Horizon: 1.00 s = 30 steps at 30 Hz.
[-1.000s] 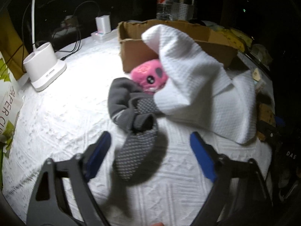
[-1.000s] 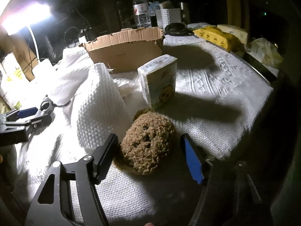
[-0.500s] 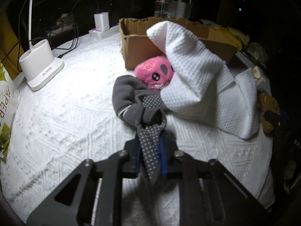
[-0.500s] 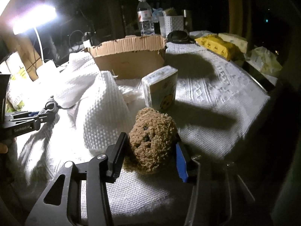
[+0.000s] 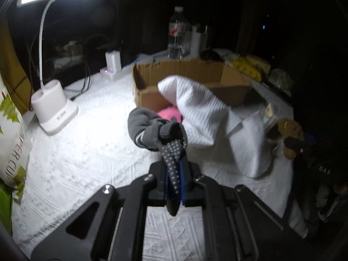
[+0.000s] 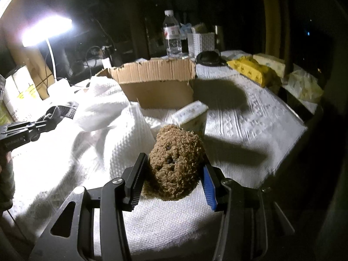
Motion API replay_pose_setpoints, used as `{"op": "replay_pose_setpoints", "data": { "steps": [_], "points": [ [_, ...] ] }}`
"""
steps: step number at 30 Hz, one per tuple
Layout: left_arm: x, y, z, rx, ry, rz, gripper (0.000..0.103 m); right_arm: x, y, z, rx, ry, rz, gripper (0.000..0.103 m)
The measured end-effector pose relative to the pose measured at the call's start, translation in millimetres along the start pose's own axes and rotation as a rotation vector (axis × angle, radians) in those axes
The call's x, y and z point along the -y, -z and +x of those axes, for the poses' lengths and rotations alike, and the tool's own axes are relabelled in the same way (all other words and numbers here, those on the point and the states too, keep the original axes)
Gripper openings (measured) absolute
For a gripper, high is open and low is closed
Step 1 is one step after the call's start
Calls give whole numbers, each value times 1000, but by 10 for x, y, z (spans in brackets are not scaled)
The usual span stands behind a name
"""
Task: Organize soft objects
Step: 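Close left gripper on the grey sock while right gripper closes on the brown bear, then lift and carry the sock and bear over the cardboard box with both grippers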
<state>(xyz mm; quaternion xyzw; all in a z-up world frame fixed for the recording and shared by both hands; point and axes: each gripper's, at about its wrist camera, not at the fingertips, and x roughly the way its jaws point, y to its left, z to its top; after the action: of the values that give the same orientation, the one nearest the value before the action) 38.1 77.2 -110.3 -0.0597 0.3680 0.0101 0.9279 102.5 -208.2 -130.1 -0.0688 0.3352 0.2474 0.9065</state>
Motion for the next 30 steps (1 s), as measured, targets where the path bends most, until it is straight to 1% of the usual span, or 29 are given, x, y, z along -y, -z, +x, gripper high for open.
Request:
{"op": "replay_pose_setpoints", "data": {
  "steps": [4,8,18,26,30],
  "points": [
    [30,-157,-136,55,9,10,7,-27,-118,-53,29,1,-19,50],
    [50,-285,-206,93,20,23,7,-44,-247,-79,55,1,-40,50],
    [100,-651,-264,180,25,54,7,-56,-582,-75,113,-3,-68,50],
    [219,-899,-211,224,47,88,7,-4,-782,-62,148,0,-75,50],
    [294,-994,-131,228,60,97,7,30,-881,-29,162,-4,-74,50]
  ]
}}
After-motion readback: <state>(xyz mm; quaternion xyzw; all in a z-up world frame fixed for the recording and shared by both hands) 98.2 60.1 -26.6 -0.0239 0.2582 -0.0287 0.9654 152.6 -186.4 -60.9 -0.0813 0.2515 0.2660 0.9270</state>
